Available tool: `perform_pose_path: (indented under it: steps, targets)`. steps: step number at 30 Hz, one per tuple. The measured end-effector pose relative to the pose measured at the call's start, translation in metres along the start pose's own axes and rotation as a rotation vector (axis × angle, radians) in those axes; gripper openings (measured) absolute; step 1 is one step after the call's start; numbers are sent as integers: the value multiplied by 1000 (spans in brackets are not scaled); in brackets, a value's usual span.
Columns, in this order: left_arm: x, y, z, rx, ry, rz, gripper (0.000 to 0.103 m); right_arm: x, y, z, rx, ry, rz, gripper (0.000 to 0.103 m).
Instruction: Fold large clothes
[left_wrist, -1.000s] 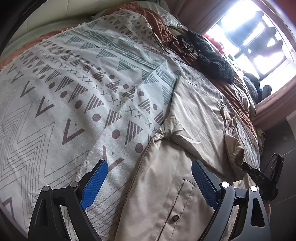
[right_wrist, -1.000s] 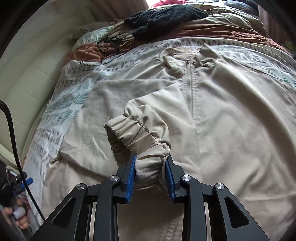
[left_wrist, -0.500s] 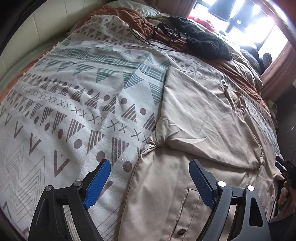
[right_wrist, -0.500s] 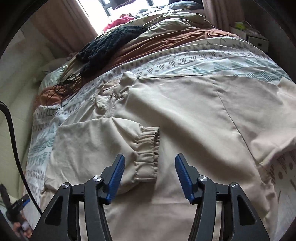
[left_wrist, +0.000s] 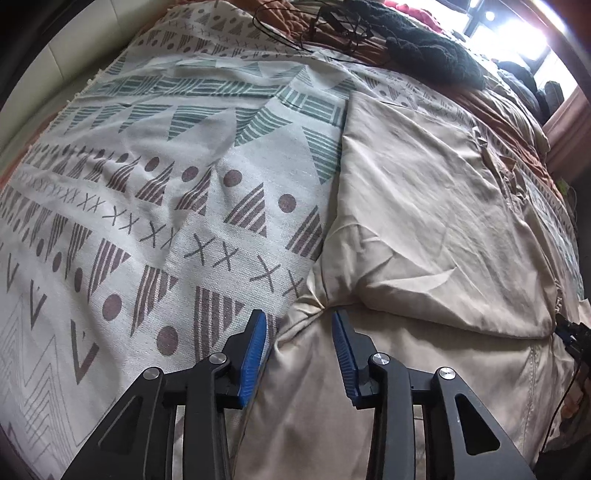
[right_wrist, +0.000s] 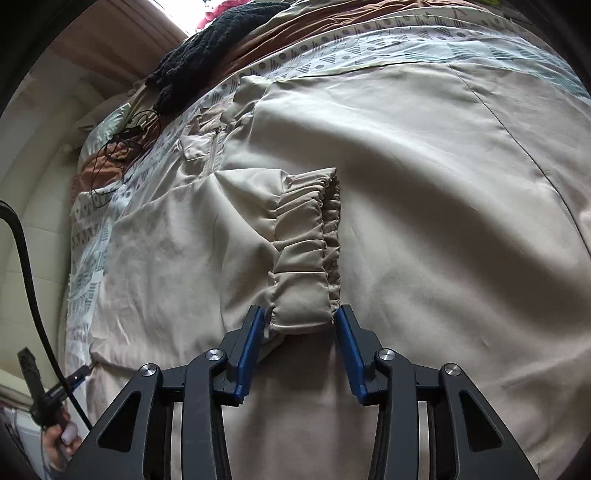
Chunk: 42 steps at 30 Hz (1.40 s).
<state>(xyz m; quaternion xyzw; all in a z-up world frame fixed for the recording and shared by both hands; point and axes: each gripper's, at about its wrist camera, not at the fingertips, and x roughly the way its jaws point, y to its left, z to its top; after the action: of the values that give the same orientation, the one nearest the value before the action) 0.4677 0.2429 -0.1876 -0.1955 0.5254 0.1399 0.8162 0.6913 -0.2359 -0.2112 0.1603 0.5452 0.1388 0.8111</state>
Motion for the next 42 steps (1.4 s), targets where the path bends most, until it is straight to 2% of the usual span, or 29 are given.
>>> perform_pose_path:
  steps: [8,10,11,13,15,17,18,25,38,42]
  targets:
    - [9,-4,3,10,-4,62,38,7,0,12,-10,-2,-8,36]
    - [7,-7,2,21,1,72,38,3,0,11,-3,3,-11,37]
    - [5,-8,1,21,4,69,40,-2,0,9,-3,3,-11,41]
    - [-1,-9,0,14,-2,42,49,-11,-2,7,-14,-5,-15,49]
    - [-11,-13,-2,10,-28,22,70,-27,-7,4,-24,-30,-18,60]
    - [-22,-19,-3,12,-60,13,83,-43,-14,3,-26,-54,-26,63]
    - [-27,-23,-3,17,-74,5,86,-52,-20,2,-23,-68,-32,64]
    - [-52,-63,-3,41,-116,-54,86,-117,-73,4,46,-169,-86,64]
    - [-65,-152,-8,122,-122,-137,86,-236,-195,-1,200,-369,-158,64]
    - [-66,-179,-9,153,-122,-160,86,-268,-235,-4,261,-429,-164,59]
